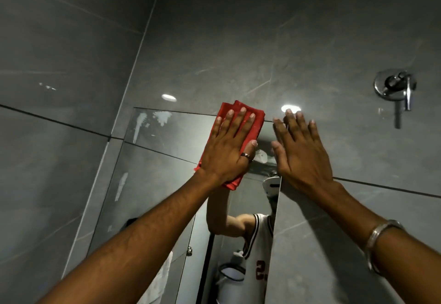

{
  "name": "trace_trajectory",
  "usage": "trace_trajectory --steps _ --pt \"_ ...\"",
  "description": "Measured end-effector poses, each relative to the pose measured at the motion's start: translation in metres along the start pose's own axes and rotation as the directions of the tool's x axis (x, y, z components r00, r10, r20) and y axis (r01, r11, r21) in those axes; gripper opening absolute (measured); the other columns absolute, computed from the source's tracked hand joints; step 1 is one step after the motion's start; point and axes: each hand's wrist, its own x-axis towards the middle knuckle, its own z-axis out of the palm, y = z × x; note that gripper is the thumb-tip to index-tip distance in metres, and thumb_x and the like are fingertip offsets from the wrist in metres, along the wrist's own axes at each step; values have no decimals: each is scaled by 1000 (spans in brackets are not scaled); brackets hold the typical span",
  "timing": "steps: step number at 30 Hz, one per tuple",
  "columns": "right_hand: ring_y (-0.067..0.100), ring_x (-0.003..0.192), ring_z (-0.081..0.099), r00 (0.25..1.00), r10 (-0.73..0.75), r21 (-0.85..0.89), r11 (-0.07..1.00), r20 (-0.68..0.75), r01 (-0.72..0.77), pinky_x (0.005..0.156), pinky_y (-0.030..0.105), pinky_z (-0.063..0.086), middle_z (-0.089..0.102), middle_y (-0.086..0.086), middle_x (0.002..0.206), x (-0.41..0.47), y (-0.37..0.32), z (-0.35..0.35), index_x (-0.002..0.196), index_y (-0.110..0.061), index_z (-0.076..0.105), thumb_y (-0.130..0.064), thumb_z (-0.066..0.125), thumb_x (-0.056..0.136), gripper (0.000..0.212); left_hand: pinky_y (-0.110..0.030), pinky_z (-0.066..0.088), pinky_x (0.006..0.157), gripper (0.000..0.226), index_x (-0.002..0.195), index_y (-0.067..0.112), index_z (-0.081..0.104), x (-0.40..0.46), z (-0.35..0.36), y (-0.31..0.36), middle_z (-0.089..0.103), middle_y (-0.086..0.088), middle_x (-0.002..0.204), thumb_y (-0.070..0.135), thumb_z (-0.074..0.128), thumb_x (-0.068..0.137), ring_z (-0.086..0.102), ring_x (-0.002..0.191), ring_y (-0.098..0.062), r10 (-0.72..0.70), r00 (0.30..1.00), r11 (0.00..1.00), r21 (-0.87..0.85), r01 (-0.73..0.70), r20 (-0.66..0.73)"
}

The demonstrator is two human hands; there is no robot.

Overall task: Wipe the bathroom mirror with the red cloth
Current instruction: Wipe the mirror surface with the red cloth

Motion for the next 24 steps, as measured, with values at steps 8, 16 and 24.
trace_trajectory --steps 8,16,24 --pt "21 158 -13 984 -176 -25 984 -37 175 130 46 -10 -4 5 172 34 -72 27 164 -25 11 -58 8 100 71 -52 -1 131 71 164 23 1 -11 -4 -67 -5 -4 174 57 15 104 -11 160 -23 -86 995 996 35 88 -40" --pt "25 160 -5 975 -211 -18 978 -70 210 130 48 -5 2 7 173 53 -123 60 163 -26 14 -62 8 100 72 -47 -12 129 67 162 23 -3 -29 -17 -158 -8 -4 173 48 19 105 -13 160 -24 -244 968 969 37 246 -60" --pt "26 161 0 947 -284 38 956 -149 292 130 53 9 8 8 173 49 -156 81 163 -27 21 -61 8 103 70 -48 -8 131 66 162 25 -3 -40 -27 -235 -8 0 173 50 11 103 -19 154 -12 -468 880 883 -82 462 -81"
